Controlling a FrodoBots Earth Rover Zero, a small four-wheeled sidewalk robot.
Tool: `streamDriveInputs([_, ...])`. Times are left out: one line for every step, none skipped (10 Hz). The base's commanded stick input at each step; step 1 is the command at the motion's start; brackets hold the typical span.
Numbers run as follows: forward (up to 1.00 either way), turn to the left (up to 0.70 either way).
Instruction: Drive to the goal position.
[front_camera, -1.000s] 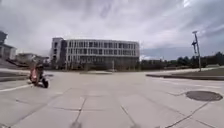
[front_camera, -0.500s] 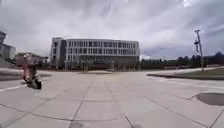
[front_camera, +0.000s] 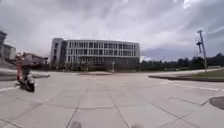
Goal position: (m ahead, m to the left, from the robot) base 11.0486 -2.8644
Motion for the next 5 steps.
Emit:
streamDriveInputs([0.7, 0.0])
streamDriveInputs([0.7, 0.0])
streamDriveInputs([0.7, 0.0])
streamDriveInputs([0.7, 0.0])
streamDriveInputs([0.7, 0.0])
